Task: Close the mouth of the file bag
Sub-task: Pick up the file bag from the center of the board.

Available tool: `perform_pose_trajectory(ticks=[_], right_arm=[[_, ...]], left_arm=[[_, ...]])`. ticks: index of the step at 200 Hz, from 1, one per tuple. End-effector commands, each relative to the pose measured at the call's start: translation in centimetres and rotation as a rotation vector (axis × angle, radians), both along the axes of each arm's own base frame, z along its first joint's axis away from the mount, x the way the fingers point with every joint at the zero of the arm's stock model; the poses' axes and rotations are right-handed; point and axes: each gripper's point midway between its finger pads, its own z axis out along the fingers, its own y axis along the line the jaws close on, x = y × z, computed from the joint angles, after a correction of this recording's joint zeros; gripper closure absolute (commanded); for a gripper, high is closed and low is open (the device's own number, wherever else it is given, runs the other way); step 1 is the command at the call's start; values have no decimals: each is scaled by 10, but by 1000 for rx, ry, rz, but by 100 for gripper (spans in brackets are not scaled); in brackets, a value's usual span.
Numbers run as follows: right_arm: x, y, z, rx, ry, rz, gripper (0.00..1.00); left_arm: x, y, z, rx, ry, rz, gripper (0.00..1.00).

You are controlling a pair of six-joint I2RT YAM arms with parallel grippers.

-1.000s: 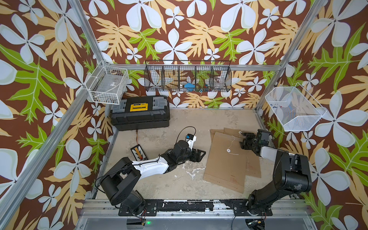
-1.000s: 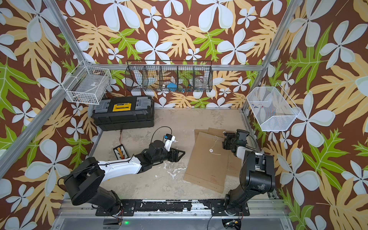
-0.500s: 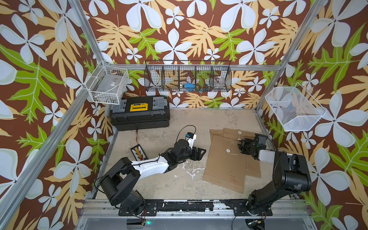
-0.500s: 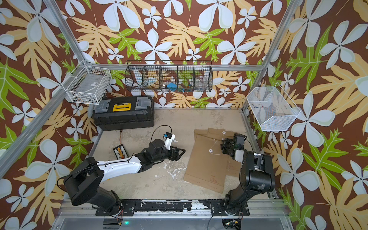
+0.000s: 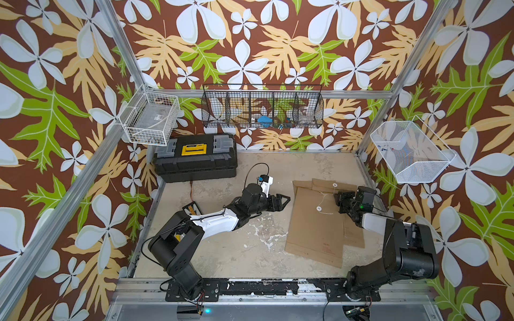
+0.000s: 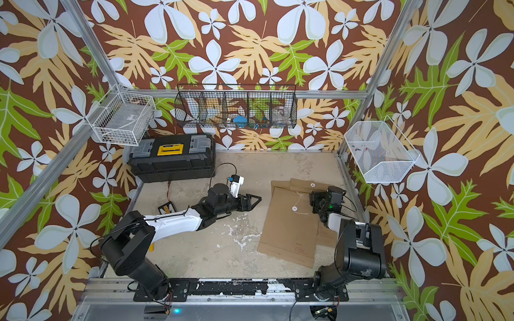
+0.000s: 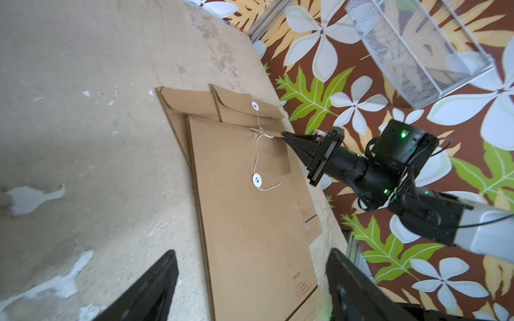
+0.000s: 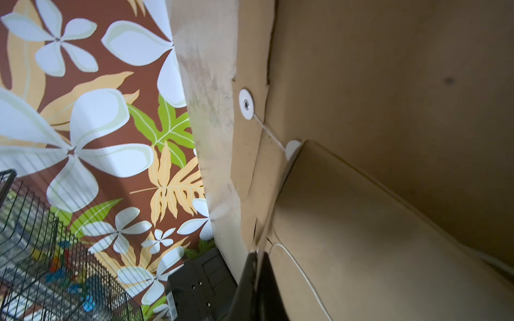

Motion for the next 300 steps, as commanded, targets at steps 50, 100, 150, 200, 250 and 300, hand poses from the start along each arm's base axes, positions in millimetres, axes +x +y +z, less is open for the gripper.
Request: perform_pose_trajectory(ticks=[50,100,150,200,250,300], right_arm=[[-16,23,78,-154,-277,125,100],[-29,46,100,-214,-380,203,100],[-33,59,100,-211,-431,263,100],[-36,63,107,-208,-460,282,100],[-39,66,108,-197,-474,288,100],[-41,69,107,-204,-486,302,100]], left_arm=[[35,-6,0,-158,109,-25,10],[41,-25,14,-262,124,-145,7],[60,-48,-12,-161,148,-200,15],[71,-33,-50,-16,159,-138,18],[60,-50,-38,-103,173,-190,24],[49,-42,-20,-247,176,-182,35]])
